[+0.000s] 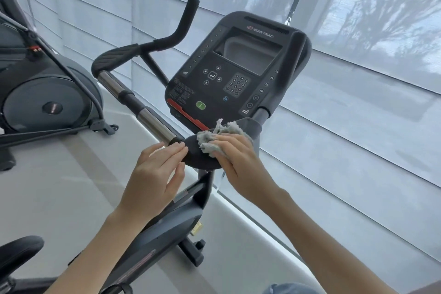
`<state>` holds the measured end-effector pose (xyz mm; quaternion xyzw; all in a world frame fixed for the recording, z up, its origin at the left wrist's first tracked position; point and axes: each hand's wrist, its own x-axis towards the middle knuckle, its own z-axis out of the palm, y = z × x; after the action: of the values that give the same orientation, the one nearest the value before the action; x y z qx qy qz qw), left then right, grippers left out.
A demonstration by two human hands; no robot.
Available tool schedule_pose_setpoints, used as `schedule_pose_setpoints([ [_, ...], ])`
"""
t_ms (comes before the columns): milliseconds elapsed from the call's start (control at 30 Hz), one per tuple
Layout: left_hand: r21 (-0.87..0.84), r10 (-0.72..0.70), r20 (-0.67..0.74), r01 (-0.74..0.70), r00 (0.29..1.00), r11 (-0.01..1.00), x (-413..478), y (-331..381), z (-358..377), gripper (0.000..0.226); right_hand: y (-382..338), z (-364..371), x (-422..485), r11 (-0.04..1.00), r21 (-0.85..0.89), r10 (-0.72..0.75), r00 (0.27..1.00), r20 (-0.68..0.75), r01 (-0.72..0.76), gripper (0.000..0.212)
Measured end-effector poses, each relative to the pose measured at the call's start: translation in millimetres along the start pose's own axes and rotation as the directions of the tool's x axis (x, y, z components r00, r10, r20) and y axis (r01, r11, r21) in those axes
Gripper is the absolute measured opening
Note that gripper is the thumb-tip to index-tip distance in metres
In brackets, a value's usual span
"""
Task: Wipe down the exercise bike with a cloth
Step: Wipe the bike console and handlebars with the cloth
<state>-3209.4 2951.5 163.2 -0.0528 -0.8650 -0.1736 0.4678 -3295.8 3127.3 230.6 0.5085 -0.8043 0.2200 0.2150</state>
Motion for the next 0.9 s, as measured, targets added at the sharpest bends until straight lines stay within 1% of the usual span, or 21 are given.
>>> schedule_pose_setpoints([
  [67,0.000,-0.014,0.002,0.014,1.000,1.000,-1,0,0,0.033,-3,-6,-2,0.994,0.083,-0.073,0.996,0.051,0.069,0.024],
  [100,0.003,-0.018,0.004,0.018,1.000,1.000,-1,0,0,0.034,-2,-11,-1,0.982,0.158,-0.109,0.993,0.039,0.102,0.022],
  [133,0.008,-0.021,0.008,0.021,1.000,1.000,-2,-1,1,0.034,1,-18,2,0.969,0.216,-0.121,0.993,-0.013,0.121,0.022],
  [167,0.013,-0.024,0.017,0.024,1.000,1.000,-2,-1,1,0.035,6,-24,8,0.965,0.236,-0.094,0.991,-0.094,0.114,0.023],
  [200,0.018,-0.027,0.030,0.026,0.999,0.999,-2,-1,0,0.035,13,-31,15,0.972,0.228,-0.023,0.984,-0.178,0.063,0.023],
  [233,0.021,-0.028,0.044,0.027,0.999,0.999,-2,-2,0,0.036,22,-37,24,0.977,0.211,0.068,0.969,-0.236,-0.017,0.021],
  [267,0.019,-0.027,0.057,0.026,0.998,0.999,-1,-3,0,0.036,31,-41,32,0.977,0.191,0.144,0.958,-0.247,-0.097,0.019],
  [300,0.015,-0.023,0.069,0.022,0.997,1.000,-1,-4,0,0.036,39,-43,40,0.973,0.165,0.196,0.958,-0.209,-0.163,0.018],
  [333,0.009,-0.017,0.079,0.016,0.997,1.000,-1,-6,-1,0.036,46,-42,46,0.970,0.129,0.221,0.966,-0.135,-0.204,0.019],
  [367,0.003,-0.007,0.086,0.007,0.996,1.000,0,-8,-1,0.037,49,-38,49,0.975,0.077,0.210,0.976,-0.048,-0.206,0.019],
  [400,-0.003,0.004,0.092,-0.004,0.996,1.000,0,-11,-2,0.037,50,-33,50,0.984,0.007,0.177,0.984,0.021,-0.177,0.018],
  [433,-0.012,0.016,0.098,-0.015,0.995,1.000,1,-13,-3,0.037,49,-26,50,0.989,-0.068,0.136,0.989,0.052,-0.132,0.016],
  [467,-0.025,0.030,0.104,-0.027,0.994,0.999,1,-16,-4,0.037,47,-21,49,0.987,-0.128,0.104,0.993,0.056,-0.097,0.016],
  [500,-0.040,0.046,0.107,-0.042,0.993,0.998,1,-19,-5,0.037,43,-18,47,0.982,-0.165,0.099,0.994,0.044,-0.091,0.016],
  [567,-0.073,0.091,0.114,-0.083,0.989,0.994,2,-24,-6,0.035,30,-13,40,0.977,-0.156,0.151,0.988,0.020,-0.146,0.019],
  [667,-0.122,0.164,0.121,-0.149,0.979,0.981,5,-33,-9,0.034,3,-1,23,0.982,-0.122,0.148,0.989,0.023,-0.144,0.021],
  [767,-0.165,0.244,0.108,-0.225,0.964,0.960,8,-43,-10,0.033,-27,11,7,0.976,-0.118,0.190,0.981,0.032,-0.185,0.026],
  [833,-0.190,0.288,0.092,-0.267,0.953,0.945,10,-49,-10,0.032,-40,11,4,0.982,-0.094,0.171,0.984,0.058,-0.165,0.027],
  [900,-0.213,0.329,0.079,-0.306,0.941,0.928,11,-54,-9,0.032,-44,3,7,0.990,0.000,0.143,0.989,0.043,-0.144,0.023],
])
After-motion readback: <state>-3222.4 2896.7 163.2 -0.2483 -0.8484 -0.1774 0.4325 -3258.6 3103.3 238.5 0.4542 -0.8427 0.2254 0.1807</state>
